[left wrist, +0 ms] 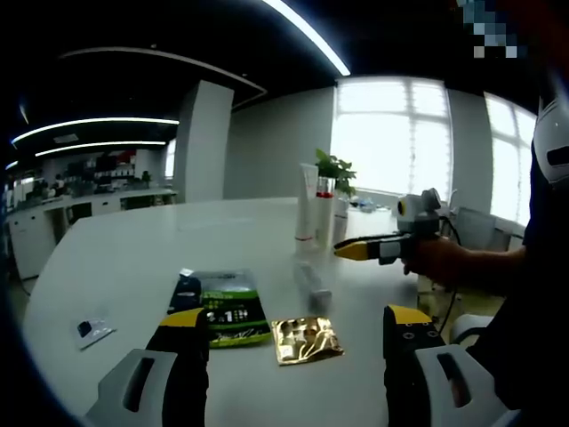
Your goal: Arrange the skincare products in the storage area until every visible bottle or jar stands upright without overlapping.
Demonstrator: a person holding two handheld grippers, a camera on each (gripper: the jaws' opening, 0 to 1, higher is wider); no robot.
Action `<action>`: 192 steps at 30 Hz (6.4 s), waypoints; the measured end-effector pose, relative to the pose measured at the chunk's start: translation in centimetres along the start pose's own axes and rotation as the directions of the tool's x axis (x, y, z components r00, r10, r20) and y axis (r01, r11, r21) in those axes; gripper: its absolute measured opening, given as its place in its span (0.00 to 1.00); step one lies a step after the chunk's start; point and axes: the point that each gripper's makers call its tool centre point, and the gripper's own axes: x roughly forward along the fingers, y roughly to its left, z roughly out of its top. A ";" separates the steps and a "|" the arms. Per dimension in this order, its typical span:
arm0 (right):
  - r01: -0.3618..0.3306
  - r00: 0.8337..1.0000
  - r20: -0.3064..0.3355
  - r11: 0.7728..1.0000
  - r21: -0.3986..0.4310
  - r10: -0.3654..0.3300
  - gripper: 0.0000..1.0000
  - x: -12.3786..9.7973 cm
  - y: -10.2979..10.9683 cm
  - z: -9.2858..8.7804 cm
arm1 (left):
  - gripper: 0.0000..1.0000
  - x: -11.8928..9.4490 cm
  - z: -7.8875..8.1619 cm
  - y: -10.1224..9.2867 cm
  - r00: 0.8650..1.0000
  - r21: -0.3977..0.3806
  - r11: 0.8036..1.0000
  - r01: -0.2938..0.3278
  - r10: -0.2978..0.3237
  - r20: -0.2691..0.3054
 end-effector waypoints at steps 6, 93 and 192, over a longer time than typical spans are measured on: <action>-0.026 1.000 -0.008 1.000 0.006 0.026 0.42 0.3 0.8 -0.4 | 0.82 0.2 -0.2 -0.1 1.000 0.001 1.000 -0.001 0.001 -0.009; -0.417 0.908 -0.142 0.882 -0.218 0.394 1.00 -3.3 7.5 -0.5 | 0.80 7.8 1.6 -3.0 0.968 0.094 0.992 0.083 -0.058 -0.243; -0.416 0.906 -0.166 0.892 -0.176 0.389 0.98 -3.7 5.4 -1.9 | 0.21 13.4 -2.0 -1.7 0.824 0.100 0.990 0.099 -0.025 -0.565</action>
